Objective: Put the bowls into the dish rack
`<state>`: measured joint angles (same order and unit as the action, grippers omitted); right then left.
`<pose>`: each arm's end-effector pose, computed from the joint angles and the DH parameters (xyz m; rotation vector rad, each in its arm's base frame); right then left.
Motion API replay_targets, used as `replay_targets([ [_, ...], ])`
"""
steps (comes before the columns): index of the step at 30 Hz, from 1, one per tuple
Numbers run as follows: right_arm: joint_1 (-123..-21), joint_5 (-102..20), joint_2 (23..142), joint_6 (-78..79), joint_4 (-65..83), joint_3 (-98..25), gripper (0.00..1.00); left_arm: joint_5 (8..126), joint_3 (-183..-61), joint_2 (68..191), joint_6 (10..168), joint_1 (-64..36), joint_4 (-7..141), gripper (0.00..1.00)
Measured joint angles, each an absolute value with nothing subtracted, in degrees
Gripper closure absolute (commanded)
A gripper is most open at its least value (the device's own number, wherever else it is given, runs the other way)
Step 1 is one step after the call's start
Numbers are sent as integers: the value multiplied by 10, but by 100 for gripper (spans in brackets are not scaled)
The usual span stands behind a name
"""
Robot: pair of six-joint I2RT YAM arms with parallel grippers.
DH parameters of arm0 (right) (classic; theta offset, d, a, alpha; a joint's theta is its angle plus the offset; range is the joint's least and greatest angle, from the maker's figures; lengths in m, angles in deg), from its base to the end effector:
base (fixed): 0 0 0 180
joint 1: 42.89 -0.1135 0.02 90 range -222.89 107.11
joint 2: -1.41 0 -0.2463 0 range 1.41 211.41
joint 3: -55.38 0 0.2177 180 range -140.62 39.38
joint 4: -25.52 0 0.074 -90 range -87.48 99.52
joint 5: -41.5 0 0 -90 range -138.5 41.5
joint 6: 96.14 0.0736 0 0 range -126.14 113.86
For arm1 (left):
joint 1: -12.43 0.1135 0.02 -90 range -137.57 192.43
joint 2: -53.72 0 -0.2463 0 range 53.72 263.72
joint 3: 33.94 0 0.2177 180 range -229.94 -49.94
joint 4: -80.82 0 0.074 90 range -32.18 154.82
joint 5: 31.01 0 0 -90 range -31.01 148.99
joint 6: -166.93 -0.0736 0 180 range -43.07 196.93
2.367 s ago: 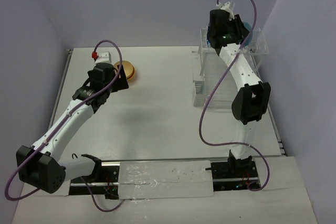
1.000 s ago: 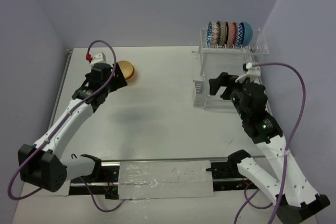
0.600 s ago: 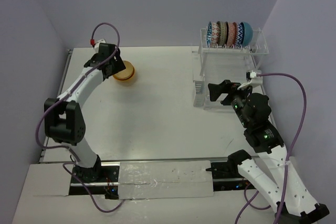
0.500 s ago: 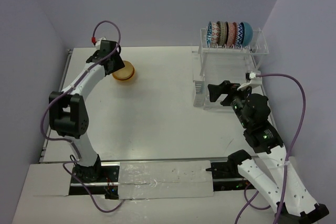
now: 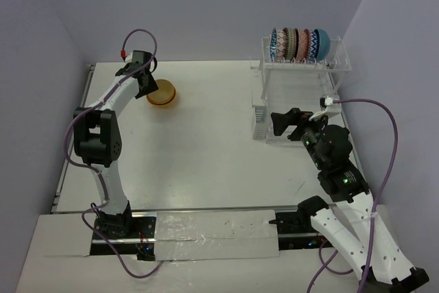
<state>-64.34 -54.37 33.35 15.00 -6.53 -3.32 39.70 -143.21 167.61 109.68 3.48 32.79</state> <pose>0.1442 0.0486 0.3282 0.0741 1.6831 0.4768 0.4224 -0.0419 0.2071 -0.6344 2.3369 0.0931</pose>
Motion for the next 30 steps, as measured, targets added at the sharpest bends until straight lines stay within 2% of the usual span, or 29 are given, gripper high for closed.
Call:
replay_targets([
  [3,-643,-545,334,150,-65,-33,0,397,-1446,1689,1093,36,329,58],
  [13,-643,-548,334,150,-65,-32,0,403,-1477,1743,1092,36,323,62],
  [16,-643,-549,334,150,-65,-32,0,403,-1477,1744,1091,36,323,68],
  [20,-643,-549,335,150,-65,-32,0,403,-1479,1745,1090,36,320,85],
  [23,-643,-549,336,150,-65,-30,0,410,-1481,1745,1091,37,318,94],
  [26,-643,-549,336,150,-66,-25,0,414,-1485,1745,1091,36,325,100],
  [30,-643,-549,338,150,-66,-25,0,416,-1485,1745,1091,36,325,100],
])
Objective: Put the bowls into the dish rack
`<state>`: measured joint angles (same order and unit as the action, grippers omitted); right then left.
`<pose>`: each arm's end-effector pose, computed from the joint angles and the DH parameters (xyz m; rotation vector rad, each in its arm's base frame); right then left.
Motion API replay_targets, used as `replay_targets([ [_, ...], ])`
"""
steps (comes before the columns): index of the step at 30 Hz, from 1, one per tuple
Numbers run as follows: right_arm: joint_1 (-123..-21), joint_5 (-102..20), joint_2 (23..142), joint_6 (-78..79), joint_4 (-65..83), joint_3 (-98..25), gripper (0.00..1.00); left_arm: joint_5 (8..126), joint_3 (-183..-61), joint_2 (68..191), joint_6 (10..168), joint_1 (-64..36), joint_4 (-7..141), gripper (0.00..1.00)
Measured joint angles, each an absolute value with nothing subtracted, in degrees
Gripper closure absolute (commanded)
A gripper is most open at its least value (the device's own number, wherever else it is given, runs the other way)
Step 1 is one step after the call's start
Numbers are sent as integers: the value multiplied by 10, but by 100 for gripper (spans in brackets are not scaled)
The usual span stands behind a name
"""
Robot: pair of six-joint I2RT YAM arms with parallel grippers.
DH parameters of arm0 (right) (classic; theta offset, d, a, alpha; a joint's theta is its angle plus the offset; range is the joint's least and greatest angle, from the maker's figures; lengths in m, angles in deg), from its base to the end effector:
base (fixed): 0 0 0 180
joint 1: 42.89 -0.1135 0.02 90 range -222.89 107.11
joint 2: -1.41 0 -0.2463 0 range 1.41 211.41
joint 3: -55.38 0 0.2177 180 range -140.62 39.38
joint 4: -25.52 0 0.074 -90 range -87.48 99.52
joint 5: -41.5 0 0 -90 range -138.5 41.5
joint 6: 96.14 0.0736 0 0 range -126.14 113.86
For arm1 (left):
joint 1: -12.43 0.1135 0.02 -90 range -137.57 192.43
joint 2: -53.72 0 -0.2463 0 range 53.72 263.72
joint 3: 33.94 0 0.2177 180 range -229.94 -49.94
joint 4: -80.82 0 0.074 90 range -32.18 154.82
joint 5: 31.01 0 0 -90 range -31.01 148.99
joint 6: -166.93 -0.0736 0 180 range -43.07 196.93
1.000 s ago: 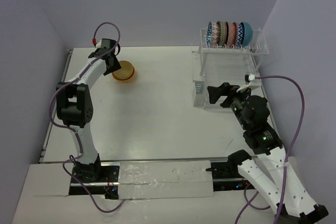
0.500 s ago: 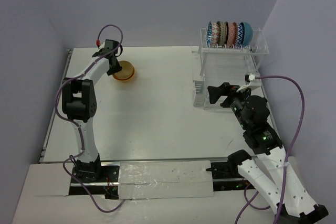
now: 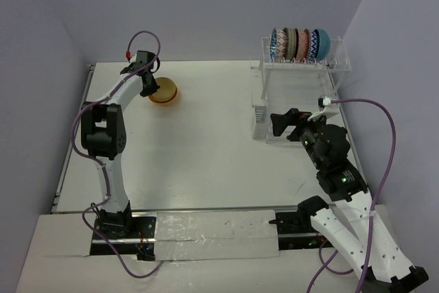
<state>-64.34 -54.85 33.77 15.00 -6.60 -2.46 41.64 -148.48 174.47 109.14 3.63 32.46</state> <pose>0.1469 0.0490 0.3220 0.0796 1.7055 0.4633 0.4441 -0.0465 0.1841 -0.6166 2.3850 0.0763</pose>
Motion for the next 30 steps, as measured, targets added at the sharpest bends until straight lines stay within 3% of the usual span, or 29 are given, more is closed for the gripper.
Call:
replay_targets([
  [18,-643,-489,392,151,-68,-31,3,450,-1422,1625,1068,37,352,100],
  [30,-686,-445,508,196,-66,-121,8,487,-1328,1484,1051,0,384,100],
])
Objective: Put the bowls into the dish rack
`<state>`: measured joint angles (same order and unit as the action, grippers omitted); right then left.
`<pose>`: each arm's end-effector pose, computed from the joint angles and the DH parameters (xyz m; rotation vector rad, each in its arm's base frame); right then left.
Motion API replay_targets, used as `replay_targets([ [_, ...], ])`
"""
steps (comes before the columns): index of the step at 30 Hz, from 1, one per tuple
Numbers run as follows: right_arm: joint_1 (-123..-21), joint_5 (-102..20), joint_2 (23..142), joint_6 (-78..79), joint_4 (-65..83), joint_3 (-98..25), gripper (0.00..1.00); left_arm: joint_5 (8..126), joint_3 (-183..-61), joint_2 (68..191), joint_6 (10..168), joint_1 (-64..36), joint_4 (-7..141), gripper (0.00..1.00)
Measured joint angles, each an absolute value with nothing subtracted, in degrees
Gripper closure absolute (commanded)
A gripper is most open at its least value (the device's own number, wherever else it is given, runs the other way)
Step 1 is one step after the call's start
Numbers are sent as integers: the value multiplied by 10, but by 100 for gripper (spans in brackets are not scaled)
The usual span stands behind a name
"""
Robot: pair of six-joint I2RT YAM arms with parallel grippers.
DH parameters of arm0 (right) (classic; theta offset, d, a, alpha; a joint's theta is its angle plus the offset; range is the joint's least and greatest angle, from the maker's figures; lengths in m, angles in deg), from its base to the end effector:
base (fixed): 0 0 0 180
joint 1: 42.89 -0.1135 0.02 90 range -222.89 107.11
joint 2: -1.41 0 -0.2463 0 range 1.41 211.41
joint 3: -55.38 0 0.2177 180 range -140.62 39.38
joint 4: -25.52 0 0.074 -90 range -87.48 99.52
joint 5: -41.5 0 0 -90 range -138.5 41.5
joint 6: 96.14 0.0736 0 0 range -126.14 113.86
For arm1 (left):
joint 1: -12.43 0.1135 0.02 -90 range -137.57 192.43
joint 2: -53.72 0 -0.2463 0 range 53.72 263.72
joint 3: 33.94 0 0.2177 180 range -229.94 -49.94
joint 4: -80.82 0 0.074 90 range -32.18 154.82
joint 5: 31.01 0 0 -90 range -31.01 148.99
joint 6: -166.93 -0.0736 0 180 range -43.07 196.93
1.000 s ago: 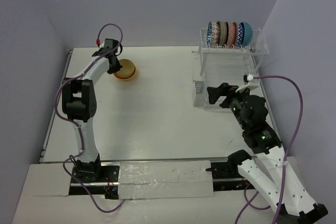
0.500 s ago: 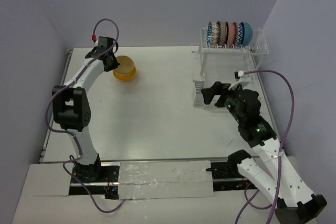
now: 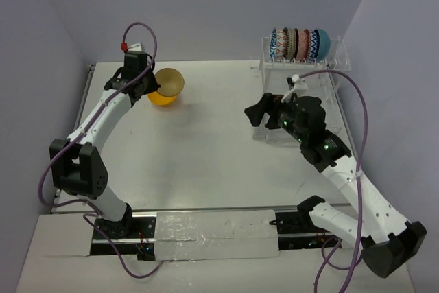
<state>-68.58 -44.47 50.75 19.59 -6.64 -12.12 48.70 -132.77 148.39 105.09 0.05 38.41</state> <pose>0.1865 0.0954 0.3325 -0.0508 1.8702 0.6931 0.3663 -0.0669 0.2841 -0.4026 2.1956 -0.1864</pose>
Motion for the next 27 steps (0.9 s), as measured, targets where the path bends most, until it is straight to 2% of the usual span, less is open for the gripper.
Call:
replay_targets([
  [5,-741,-464,604,213,-76,-193,9,482,-1274,1401,1046,-68,394,100],
  [12,-791,-510,706,222,-100,-280,15,470,-1227,1321,1049,-157,401,100],
  [27,-845,-549,823,223,-129,-391,31,426,-1216,1285,1052,-238,394,100],
])
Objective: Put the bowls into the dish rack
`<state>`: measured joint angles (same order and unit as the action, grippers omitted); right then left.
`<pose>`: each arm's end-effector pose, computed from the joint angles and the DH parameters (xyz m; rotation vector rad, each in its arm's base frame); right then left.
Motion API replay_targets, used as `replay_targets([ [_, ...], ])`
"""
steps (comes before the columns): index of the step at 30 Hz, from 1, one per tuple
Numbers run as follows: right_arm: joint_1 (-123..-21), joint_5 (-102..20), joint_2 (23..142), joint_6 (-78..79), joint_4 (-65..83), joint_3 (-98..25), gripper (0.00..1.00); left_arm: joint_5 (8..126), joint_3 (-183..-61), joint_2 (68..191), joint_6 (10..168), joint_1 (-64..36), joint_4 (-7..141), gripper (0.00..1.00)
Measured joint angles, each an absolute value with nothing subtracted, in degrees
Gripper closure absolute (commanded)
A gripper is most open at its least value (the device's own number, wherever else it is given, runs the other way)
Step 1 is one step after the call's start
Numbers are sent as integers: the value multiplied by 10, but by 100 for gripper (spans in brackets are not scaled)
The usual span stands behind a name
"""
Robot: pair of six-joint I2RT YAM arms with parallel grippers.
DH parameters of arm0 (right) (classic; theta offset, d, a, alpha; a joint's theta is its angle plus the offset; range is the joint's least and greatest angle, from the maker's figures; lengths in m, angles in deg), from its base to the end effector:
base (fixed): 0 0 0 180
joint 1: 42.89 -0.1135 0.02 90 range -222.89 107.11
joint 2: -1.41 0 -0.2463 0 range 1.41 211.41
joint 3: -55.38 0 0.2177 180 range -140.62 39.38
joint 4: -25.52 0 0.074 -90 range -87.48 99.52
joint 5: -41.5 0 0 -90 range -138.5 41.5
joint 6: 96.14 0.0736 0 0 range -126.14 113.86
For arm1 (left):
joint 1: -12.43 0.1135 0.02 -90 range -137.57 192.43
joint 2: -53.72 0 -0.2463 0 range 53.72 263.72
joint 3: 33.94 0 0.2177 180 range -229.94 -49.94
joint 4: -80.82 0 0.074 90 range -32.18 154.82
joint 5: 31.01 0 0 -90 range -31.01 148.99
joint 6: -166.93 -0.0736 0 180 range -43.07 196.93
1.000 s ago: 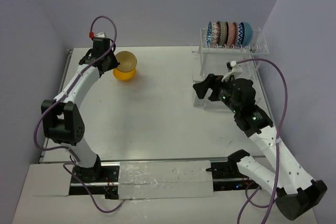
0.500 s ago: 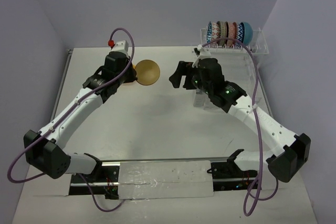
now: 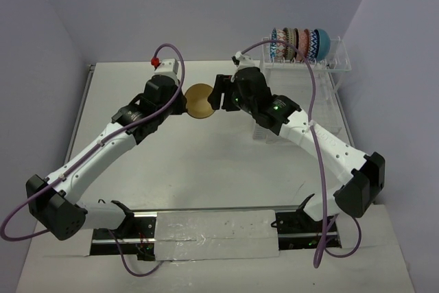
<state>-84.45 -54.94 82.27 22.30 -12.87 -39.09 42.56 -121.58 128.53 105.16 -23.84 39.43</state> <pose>0.2494 0.2101 0.3462 -0.1619 2.0579 0.6619 0.2499 -0.1576 0.3304 -0.0319 2.0712 -0.4024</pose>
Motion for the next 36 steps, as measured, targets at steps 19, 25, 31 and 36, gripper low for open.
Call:
replay_targets([
  [19,-850,-560,867,210,-141,-409,62,415,-1216,1281,1051,-249,390,100],
  [25,-850,-561,875,210,-141,-410,74,415,-1216,1279,1051,-250,388,100],
  [31,-850,-579,879,211,-141,-413,93,413,-1216,1276,1052,-253,387,100],
  [36,-852,-595,880,210,-143,-413,100,414,-1216,1273,1056,-256,389,85],
])
